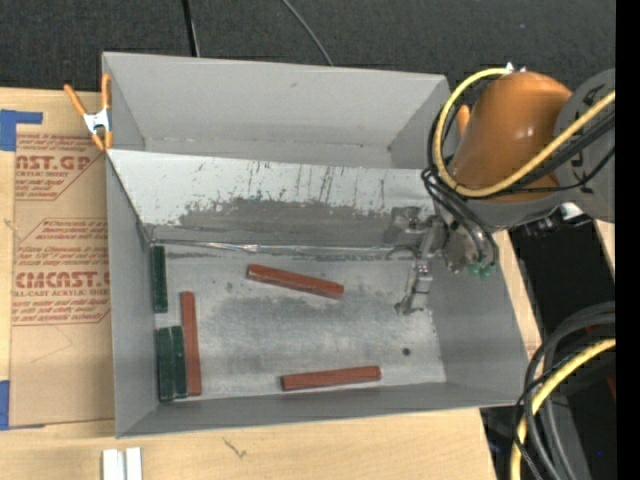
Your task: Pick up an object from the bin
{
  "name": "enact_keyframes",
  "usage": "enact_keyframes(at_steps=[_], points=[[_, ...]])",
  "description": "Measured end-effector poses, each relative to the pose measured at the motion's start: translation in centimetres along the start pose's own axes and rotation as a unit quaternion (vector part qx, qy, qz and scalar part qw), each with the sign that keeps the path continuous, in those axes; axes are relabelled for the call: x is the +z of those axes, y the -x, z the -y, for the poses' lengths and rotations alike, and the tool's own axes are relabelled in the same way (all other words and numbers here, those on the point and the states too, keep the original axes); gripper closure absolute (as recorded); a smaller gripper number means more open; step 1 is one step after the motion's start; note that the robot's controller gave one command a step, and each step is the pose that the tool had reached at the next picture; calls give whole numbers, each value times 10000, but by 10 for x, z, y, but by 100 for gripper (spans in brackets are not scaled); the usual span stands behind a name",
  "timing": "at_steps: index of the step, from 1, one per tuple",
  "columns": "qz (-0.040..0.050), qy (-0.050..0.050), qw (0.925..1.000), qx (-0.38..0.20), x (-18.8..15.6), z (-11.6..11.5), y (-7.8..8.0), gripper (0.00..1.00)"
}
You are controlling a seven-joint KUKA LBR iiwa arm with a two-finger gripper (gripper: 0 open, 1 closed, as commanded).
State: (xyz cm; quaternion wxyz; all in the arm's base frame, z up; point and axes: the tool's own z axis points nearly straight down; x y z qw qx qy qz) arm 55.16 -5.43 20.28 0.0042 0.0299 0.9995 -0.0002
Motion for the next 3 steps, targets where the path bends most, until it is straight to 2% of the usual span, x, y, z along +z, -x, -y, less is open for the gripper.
enact_keyframes(at_steps=[1, 2, 3], points=[[-9, 5, 9997, 254, 66, -16, 4, 0], [-32, 2, 9999, -128, 110, -36, 20, 0], [-31, 4, 9992, -395, 130, -61, 32, 0]])
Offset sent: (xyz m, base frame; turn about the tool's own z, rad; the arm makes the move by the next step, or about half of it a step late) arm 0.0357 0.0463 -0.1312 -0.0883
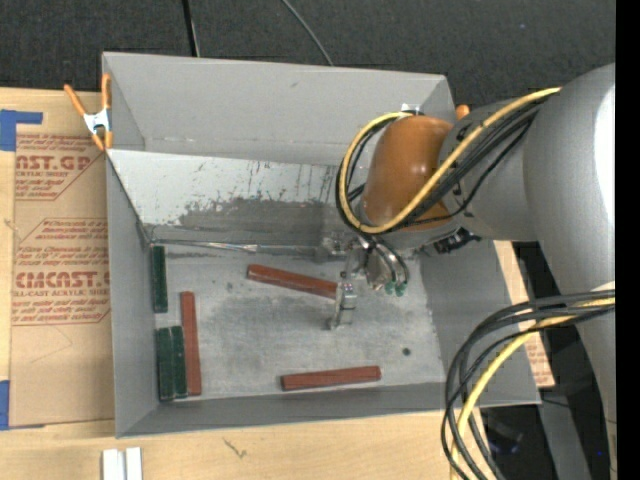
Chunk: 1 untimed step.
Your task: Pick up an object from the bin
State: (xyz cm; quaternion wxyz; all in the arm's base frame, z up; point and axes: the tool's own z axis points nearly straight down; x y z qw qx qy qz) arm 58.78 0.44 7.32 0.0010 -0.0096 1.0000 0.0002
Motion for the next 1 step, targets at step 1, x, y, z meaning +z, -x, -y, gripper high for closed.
enact_keyframes(at_steps=[1], points=[[-4, 5, 9989, 471, -8, -49, -16, 100]])
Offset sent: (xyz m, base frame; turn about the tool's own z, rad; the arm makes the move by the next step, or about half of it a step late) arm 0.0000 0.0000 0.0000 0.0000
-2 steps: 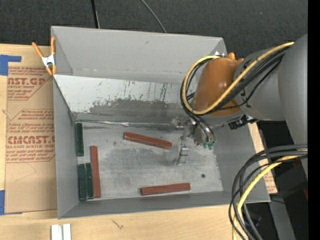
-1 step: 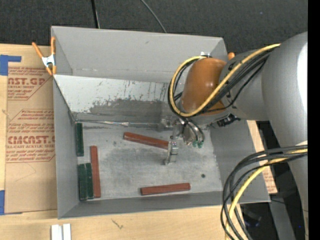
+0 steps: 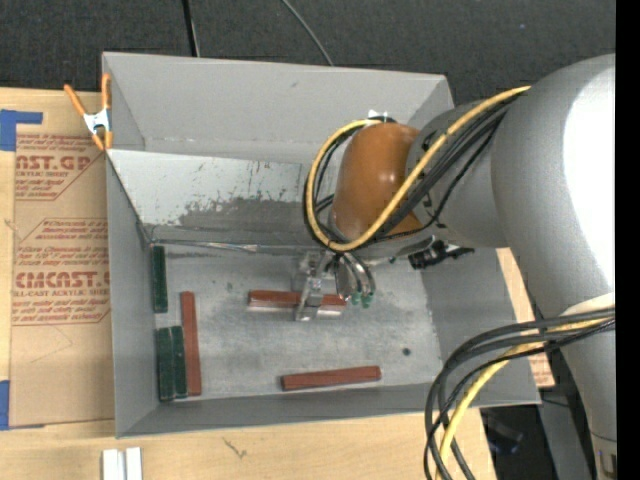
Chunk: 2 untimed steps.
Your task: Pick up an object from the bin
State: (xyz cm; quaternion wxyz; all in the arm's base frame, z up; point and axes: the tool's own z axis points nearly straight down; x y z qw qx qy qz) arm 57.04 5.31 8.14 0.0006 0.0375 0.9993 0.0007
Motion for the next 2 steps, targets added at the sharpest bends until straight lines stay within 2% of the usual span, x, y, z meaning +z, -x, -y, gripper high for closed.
enact_keyframes(at_steps=[1, 2], points=[[0, -1, 10000, 1, 0, 0, 0, 100], [8, -2, 10000, -51, -137, 12, -14, 100]])
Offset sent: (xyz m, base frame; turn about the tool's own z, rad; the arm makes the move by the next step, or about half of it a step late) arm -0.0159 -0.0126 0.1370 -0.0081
